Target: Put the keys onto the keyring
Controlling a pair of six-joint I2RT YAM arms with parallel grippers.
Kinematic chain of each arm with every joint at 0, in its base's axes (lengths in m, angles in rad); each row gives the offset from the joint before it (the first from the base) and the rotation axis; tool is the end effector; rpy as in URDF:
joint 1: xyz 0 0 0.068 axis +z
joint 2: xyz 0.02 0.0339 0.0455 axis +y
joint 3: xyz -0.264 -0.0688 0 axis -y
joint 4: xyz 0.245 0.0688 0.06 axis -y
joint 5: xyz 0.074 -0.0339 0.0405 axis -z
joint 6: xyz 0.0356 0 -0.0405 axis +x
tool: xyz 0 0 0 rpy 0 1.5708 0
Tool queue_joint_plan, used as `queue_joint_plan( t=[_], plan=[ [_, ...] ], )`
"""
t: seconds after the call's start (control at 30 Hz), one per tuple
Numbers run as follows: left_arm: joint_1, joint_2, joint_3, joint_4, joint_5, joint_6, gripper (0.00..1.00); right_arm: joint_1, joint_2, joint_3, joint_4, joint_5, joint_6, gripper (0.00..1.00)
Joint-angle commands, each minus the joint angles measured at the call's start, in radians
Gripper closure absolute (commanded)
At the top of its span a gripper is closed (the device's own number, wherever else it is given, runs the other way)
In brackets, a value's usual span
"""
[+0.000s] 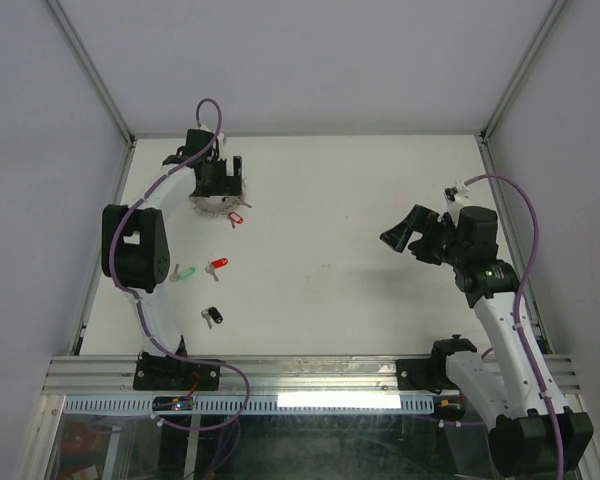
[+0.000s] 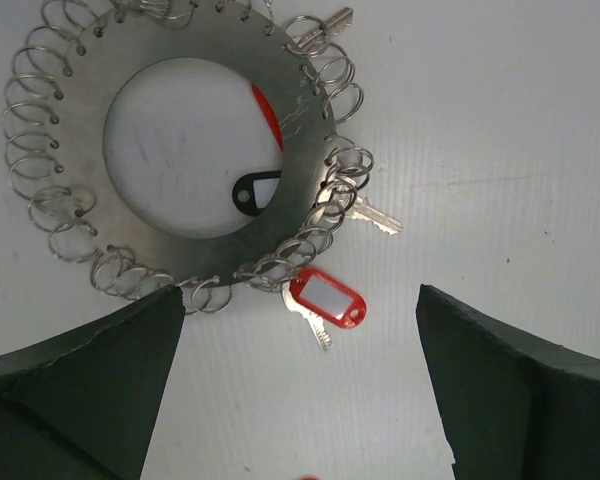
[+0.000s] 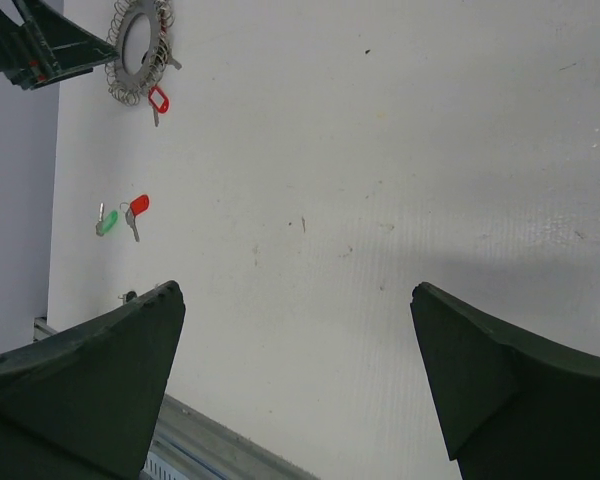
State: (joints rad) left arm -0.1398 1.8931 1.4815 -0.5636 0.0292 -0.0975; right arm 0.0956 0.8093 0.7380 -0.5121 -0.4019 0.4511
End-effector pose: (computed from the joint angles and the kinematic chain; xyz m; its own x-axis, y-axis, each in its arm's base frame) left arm 0.4095 -0.0587 0.2302 -0.8310 0.0187 -0.5560 0.0750 0.9941 -0.0787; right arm 0.1735 0.0306 0.2882 -0.6735 0.3385 -0.6572 -0.1325 0.8194 0.5578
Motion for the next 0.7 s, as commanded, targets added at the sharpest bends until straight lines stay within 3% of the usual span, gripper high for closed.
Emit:
queue_joint_plan(
  t=[0.0, 0.67],
  plan=[
    [-0.039, 0.076, 0.104, -0.021, 0.03, 0.05, 0.01, -0.007, -0.004, -0.012, 0.064, -0.033, 0.002, 0.01],
    [-0.052, 0.308, 0.316, -0.051, 0.026, 0.113, 0.01, -0.006, 0.028, -0.02, 0.077, -0.068, 0.024, 0.01]
  ],
)
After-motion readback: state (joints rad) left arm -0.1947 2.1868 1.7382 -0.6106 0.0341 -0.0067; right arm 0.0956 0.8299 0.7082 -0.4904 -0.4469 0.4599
